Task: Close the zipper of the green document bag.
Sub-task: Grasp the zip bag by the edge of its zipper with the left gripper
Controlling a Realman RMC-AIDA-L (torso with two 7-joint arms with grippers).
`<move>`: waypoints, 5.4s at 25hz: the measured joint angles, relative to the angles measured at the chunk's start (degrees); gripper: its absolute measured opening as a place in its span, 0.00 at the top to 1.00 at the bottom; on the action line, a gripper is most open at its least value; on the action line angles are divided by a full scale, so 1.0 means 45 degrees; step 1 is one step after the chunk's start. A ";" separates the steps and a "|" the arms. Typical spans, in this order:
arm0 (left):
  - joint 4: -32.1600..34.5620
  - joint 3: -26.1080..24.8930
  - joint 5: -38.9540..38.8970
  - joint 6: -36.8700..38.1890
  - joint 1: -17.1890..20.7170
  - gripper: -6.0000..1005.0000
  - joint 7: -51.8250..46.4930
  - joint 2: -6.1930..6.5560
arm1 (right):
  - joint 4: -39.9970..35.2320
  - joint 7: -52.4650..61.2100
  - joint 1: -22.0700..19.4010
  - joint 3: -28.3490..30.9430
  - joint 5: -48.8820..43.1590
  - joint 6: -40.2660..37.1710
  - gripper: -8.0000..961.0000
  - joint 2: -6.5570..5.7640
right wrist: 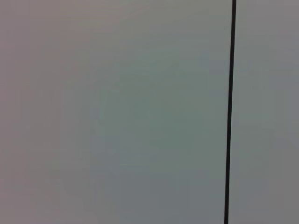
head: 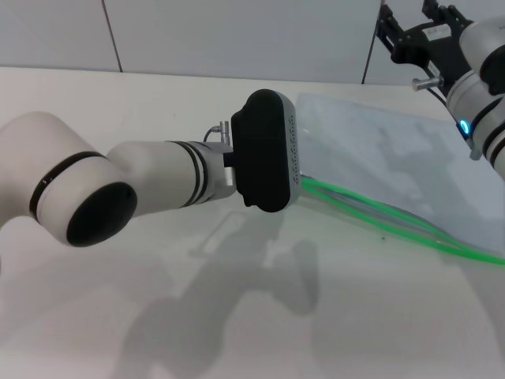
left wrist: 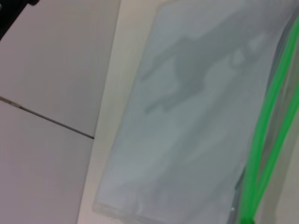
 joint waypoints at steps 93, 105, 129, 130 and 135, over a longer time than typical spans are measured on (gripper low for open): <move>-0.3610 0.1615 -0.1274 0.3563 -0.1768 0.48 0.0261 -0.0028 | -0.0356 -0.0001 0.0087 -0.0176 -0.0007 0.0220 0.31 -0.0014; -0.3614 0.1541 -0.0958 0.3457 -0.1836 0.48 0.0374 -0.0060 | -0.0355 -0.0008 0.0108 -0.0176 -0.0020 0.0294 0.32 -0.0020; -0.3598 0.1621 -0.0619 0.3616 -0.2066 0.52 0.0401 -0.0050 | -0.0576 0.0000 0.0086 -0.0175 -0.0075 0.0294 0.34 -0.0021; -0.3598 0.1621 -0.0620 0.3618 -0.2067 0.56 0.0404 -0.0051 | -0.0580 0.0000 0.0086 -0.0175 -0.0080 0.0294 0.35 -0.0020; -0.3631 0.1621 -0.0628 0.3762 -0.2067 0.71 0.0411 -0.0051 | -0.0588 0.0000 0.0110 -0.0246 -0.0077 0.0294 0.35 -0.0020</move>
